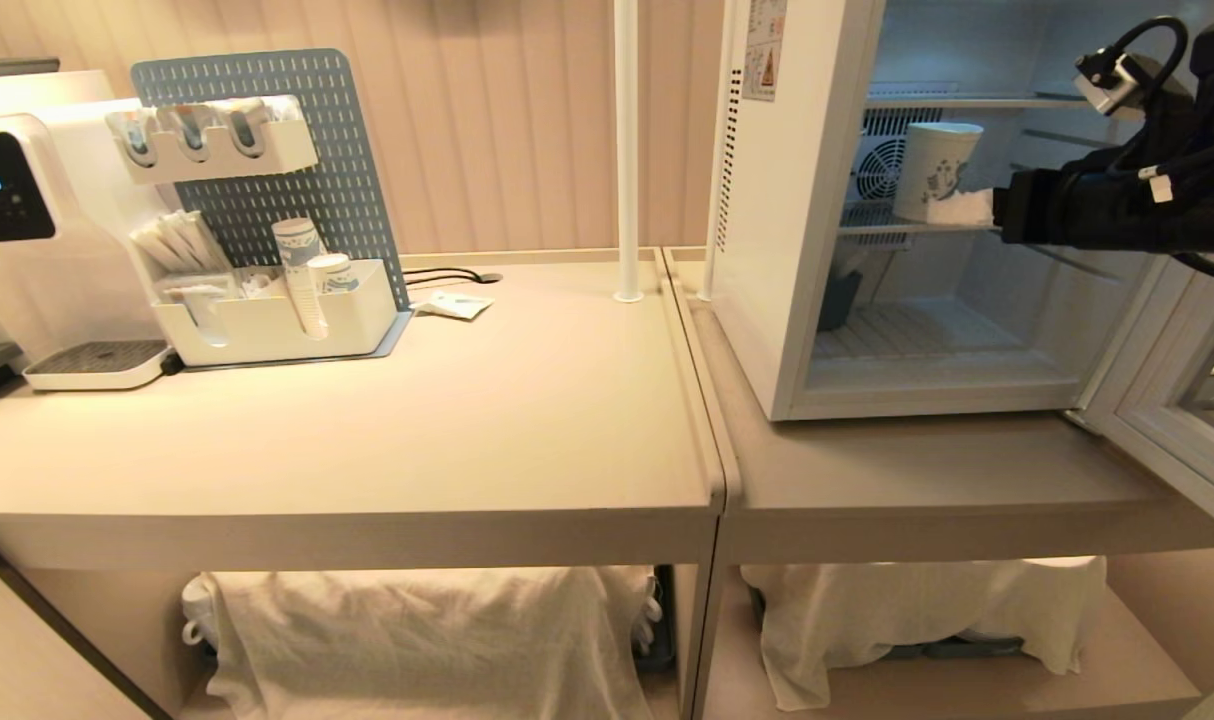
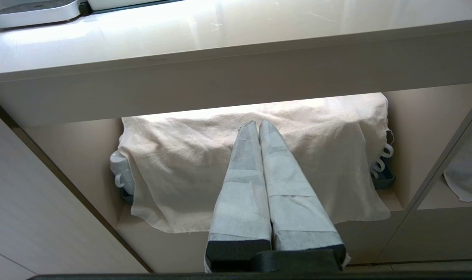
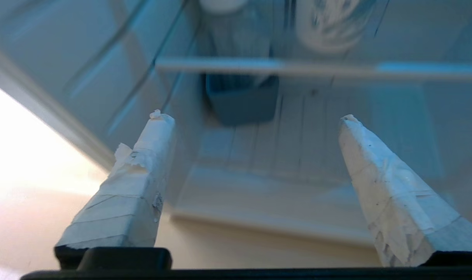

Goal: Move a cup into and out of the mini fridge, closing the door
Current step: Take the paper cup out of the freezer

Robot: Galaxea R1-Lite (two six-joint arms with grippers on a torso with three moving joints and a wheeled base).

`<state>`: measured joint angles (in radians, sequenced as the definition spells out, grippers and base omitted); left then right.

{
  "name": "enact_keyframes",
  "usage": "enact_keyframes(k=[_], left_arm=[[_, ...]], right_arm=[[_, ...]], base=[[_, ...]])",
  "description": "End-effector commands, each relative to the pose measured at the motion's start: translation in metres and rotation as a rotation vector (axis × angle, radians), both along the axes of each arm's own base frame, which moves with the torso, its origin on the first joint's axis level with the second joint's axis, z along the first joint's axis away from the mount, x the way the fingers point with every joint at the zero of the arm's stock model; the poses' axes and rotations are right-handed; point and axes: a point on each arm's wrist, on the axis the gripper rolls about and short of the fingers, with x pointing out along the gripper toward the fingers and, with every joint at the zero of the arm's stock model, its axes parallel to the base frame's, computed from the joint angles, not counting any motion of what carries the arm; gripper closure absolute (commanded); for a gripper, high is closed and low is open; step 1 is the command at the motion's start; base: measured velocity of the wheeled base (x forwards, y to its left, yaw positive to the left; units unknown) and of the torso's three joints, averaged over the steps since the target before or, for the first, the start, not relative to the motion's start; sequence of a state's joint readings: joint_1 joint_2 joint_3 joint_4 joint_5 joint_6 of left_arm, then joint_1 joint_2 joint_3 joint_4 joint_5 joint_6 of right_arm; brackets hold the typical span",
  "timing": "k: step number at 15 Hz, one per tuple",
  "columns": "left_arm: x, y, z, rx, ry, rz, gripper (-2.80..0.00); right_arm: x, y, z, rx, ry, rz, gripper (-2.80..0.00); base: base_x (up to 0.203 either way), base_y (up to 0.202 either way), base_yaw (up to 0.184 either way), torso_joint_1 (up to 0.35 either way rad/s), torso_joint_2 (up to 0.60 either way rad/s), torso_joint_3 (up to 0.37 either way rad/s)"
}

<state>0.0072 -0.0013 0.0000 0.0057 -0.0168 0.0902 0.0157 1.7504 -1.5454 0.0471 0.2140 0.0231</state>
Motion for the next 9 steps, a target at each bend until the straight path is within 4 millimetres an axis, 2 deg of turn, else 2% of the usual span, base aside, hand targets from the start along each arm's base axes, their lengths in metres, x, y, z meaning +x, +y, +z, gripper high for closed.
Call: enact_keyframes(k=[1, 9], left_arm=[[0.000, 0.000, 0.000, 0.000, 0.002, 0.000, 0.00], [0.000, 0.000, 0.000, 0.000, 0.002, 0.000, 0.00]], right_arm=[[0.009, 0.001, -0.006, 0.000, -0.043, 0.002, -2.80], [0.030, 0.002, -0.014, 0.001, -0.098, 0.000, -2.80]], base=[[0.000, 0.000, 0.000, 0.000, 0.00, 0.000], [0.000, 0.000, 0.000, 0.000, 0.00, 0.000]])
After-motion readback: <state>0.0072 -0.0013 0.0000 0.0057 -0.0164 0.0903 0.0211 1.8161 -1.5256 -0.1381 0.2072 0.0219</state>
